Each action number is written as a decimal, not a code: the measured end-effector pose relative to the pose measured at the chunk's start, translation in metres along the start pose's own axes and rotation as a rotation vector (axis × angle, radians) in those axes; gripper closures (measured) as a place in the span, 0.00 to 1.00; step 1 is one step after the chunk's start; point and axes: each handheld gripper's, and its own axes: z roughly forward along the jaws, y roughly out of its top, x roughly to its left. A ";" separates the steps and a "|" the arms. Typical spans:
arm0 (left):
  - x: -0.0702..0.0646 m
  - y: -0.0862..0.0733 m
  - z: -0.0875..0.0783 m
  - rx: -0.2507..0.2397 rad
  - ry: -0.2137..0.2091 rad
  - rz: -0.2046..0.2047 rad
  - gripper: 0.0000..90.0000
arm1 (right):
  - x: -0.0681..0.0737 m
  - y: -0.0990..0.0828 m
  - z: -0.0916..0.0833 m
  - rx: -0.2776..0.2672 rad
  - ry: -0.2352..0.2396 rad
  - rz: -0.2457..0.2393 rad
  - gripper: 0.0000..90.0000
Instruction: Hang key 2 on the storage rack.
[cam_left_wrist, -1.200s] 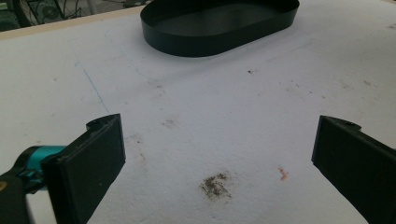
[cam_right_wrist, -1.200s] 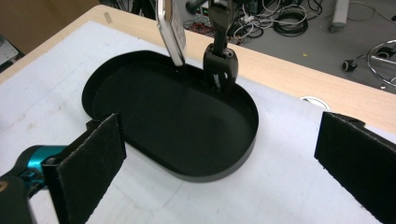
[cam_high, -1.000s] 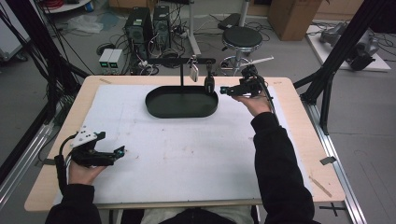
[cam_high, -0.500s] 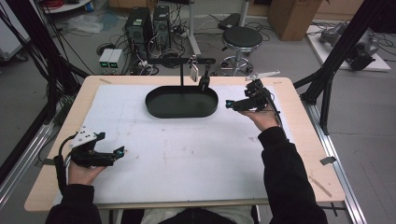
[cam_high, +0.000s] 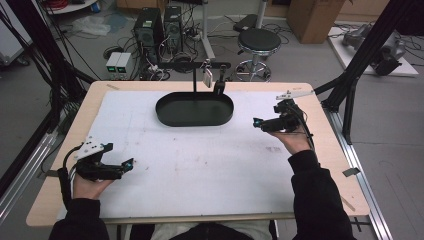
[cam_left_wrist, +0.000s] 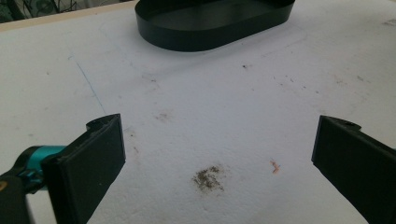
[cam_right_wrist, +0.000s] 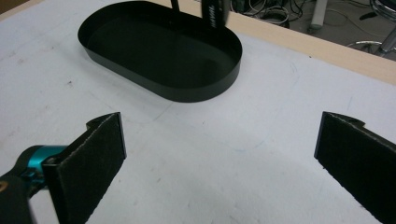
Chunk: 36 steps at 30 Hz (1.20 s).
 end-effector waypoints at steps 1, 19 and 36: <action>0.000 0.000 0.000 0.001 0.000 0.000 0.04 | 0.000 -0.004 -0.002 0.002 0.000 0.006 0.01; 0.002 -0.001 0.002 0.016 -0.009 -0.003 0.03 | -0.004 -0.066 -0.008 -0.024 -0.013 0.040 0.01; 0.002 -0.004 0.001 0.026 -0.008 -0.008 0.03 | -0.003 -0.114 -0.017 -0.034 -0.028 0.031 0.01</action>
